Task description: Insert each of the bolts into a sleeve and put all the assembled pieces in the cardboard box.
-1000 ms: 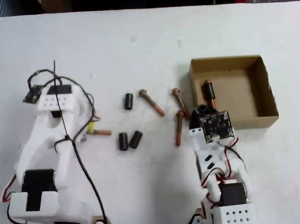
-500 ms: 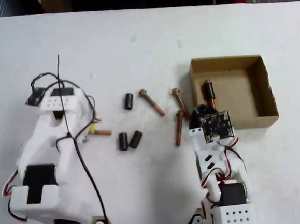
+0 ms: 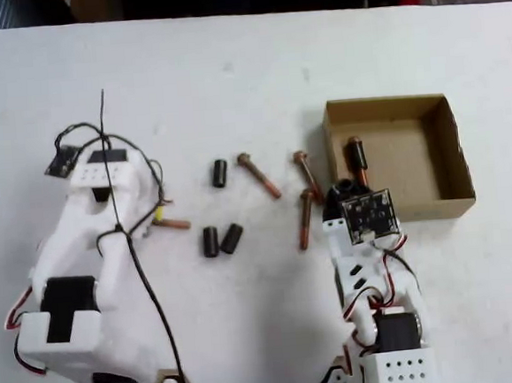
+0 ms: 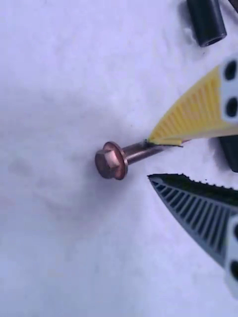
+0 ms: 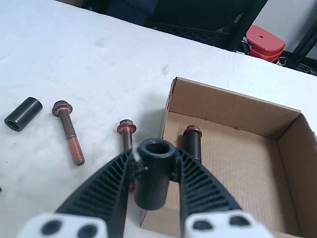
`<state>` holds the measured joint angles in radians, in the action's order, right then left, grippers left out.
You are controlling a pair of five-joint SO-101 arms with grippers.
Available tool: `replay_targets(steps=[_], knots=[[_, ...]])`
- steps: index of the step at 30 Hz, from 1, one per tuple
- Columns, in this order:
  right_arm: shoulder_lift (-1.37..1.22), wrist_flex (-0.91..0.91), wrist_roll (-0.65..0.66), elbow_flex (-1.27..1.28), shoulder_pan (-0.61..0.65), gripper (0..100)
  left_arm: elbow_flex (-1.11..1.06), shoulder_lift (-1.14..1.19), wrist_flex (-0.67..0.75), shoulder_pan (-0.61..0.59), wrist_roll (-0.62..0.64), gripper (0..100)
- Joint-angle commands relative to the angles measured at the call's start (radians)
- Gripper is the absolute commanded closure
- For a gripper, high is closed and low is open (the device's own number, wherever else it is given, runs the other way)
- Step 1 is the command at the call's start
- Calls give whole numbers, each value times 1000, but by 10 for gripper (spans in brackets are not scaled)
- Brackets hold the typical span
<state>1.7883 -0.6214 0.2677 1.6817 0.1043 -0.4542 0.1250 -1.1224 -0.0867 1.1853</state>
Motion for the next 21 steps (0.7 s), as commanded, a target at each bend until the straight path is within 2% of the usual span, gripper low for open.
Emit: replay_targets(steps=[1, 10, 21], knots=[[13, 12, 0, 8, 2, 981, 17, 2, 17, -12, 5, 872], [13, 12, 0, 8, 2, 981, 83, 125, 20, -18, 5, 871], [13, 12, 0, 8, 2, 981, 233, 229, -120, -38, 8, 876]])
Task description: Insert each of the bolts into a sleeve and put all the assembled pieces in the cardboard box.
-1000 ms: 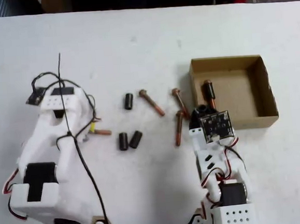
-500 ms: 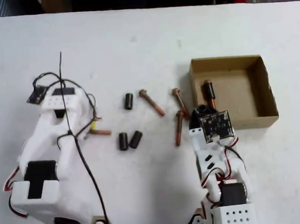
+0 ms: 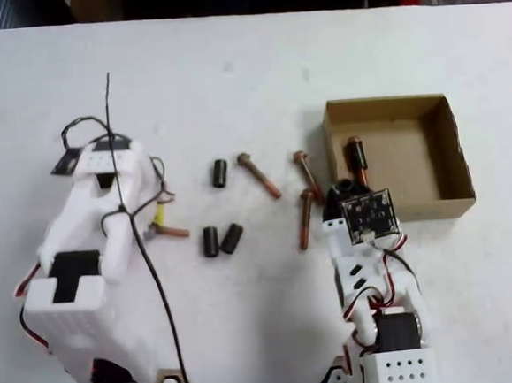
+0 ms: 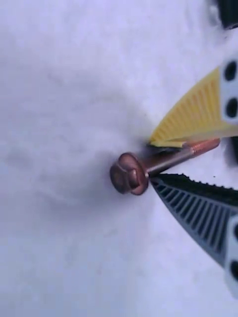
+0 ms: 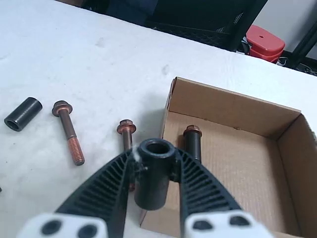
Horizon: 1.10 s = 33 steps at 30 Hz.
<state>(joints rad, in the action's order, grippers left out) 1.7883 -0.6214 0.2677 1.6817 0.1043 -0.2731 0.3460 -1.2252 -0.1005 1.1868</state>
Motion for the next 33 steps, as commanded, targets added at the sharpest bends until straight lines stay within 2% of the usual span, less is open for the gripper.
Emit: replay_targets(steps=[1, 27, 33], knots=[[13, 12, 0, 8, 2, 981, 61, 12, -21, -24, 5, 876], [13, 12, 0, 8, 2, 981, 78, 19, 9, -16, 0, 876], [13, 12, 0, 8, 2, 981, 84, 12, 8, -16, 5, 979]])
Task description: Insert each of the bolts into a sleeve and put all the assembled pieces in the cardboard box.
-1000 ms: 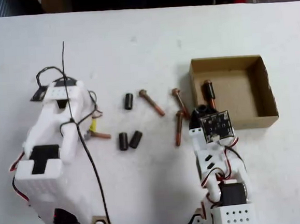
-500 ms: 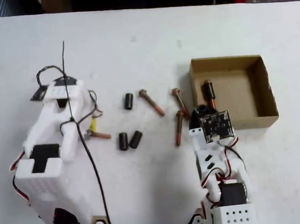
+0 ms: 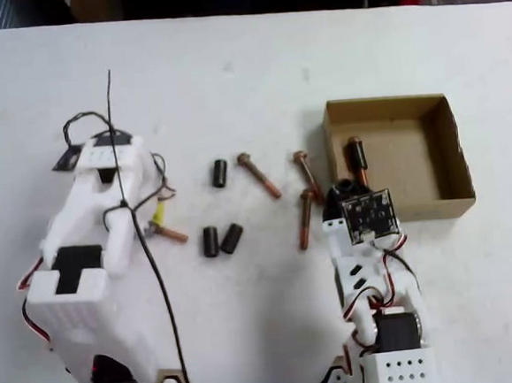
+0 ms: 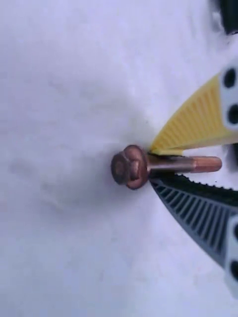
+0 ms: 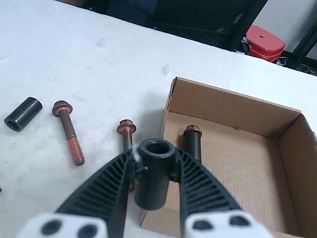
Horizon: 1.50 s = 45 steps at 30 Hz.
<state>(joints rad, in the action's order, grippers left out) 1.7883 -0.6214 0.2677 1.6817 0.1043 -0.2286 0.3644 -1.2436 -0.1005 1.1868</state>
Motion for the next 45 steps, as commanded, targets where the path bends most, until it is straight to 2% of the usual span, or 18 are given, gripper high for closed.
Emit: replay_targets(steps=[1, 5, 10, 13, 18, 24, 27, 31, 39, 45], knots=[[13, 12, 0, 8, 2, 981, 40, -8, 26, -15, 3, 965], [13, 12, 0, 8, 2, 981, 80, -1, 18, -4, -11, 977], [13, 12, 0, 8, 2, 981, 89, -8, 18, 58, -140, 976], [13, 12, 0, 8, 2, 981, 91, -10, -5, 94, -258, 976], [13, 12, 0, 8, 2, 981, 121, -1, -71, 99, -568, 974], [13, 12, 0, 8, 2, 981, 74, -1, -75, 97, -1094, 976], [13, 12, 0, 8, 2, 981, 41, 1, -57, 104, -1257, 976], [13, 12, 0, 8, 2, 981, -14, 1, 29, 102, -1323, 976], [13, 12, 0, 8, 2, 981, -21, -7, 32, 96, -1333, 967], [13, 12, 0, 8, 2, 981, -25, -8, 26, 101, -1333, 836]])
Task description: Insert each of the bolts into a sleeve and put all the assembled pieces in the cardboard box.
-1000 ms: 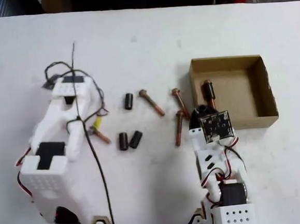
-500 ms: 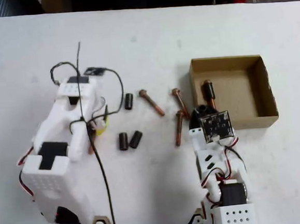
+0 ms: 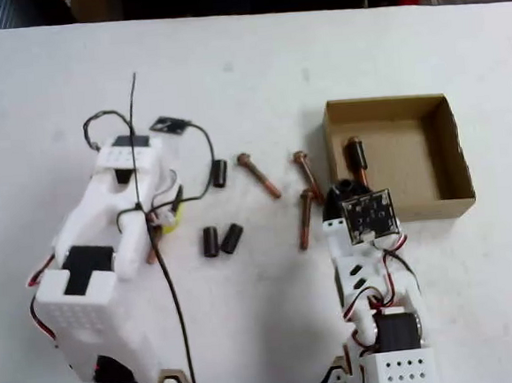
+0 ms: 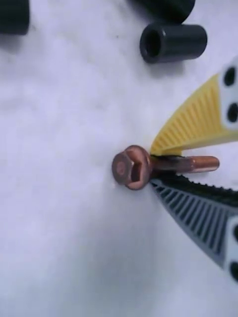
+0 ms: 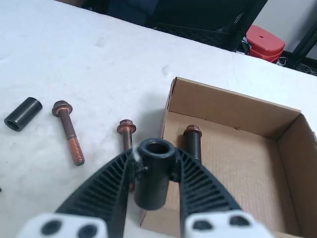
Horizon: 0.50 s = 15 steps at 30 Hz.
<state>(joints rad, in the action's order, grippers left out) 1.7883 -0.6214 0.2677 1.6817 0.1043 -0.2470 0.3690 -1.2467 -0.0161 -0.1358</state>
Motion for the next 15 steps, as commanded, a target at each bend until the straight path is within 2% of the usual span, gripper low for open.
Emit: replay_targets(steps=[1, 11, 15], knots=[[13, 12, 0, 8, 2, 981, -5, -13, 29, 16, -11, 836], [13, 12, 0, 8, 2, 981, 25, -15, 28, 19, -5, 836], [13, 12, 0, 8, 2, 981, 43, -5, 43, 19, -3, 875]])
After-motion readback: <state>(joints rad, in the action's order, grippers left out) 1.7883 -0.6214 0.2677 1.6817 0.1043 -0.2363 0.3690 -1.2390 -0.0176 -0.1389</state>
